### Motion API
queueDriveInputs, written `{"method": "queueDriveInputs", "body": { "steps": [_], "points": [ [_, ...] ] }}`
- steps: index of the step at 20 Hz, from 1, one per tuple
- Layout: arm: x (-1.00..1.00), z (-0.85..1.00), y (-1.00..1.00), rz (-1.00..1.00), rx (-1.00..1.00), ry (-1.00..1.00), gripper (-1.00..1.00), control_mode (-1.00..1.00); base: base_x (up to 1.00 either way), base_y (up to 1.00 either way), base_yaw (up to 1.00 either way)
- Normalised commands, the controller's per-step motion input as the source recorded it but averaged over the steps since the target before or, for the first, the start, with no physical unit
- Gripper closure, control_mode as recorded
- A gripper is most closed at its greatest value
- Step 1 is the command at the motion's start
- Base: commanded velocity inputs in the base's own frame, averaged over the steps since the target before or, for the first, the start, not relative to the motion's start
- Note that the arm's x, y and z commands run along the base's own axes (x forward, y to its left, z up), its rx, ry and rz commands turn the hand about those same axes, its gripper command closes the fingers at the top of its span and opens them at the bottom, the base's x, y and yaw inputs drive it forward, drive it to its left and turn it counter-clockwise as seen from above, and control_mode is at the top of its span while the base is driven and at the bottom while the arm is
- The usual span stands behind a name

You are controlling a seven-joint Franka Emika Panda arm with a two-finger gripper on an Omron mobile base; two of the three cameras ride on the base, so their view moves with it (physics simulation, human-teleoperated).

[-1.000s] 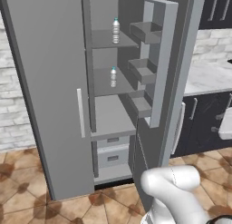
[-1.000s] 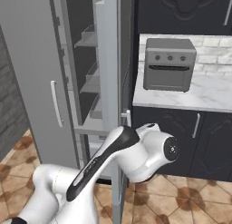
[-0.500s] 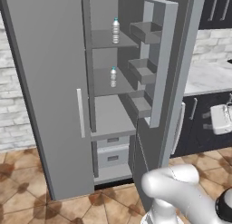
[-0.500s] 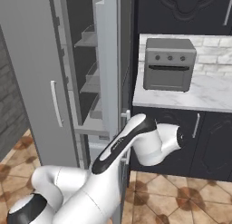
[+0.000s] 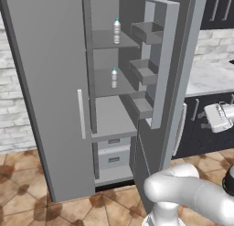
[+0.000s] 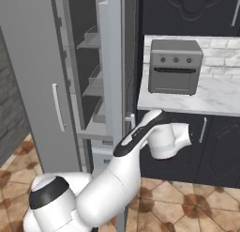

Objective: Take the bottled waters from the counter and place them in the freezer to freeze. Close the freezer door after placing the bottles.

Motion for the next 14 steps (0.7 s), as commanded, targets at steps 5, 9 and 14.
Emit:
{"method": "queueDriveInputs", "body": {
  "steps": [5, 9, 14],
  "points": [
    [0.1, -0.27, 0.18, 0.03, 0.0, 0.0, -1.0, -1.0, 0.0, 0.0, 0.0],
    [0.2, -0.12, 0.05, 0.0, 0.0, 0.0, -1.0, -1.0, 0.0, 0.0, 0.0],
    [0.32, -0.05, 0.02, 0.0, 0.0, 0.0, -1.0, -1.0, 0.0, 0.0, 0.0]
  ]
}}
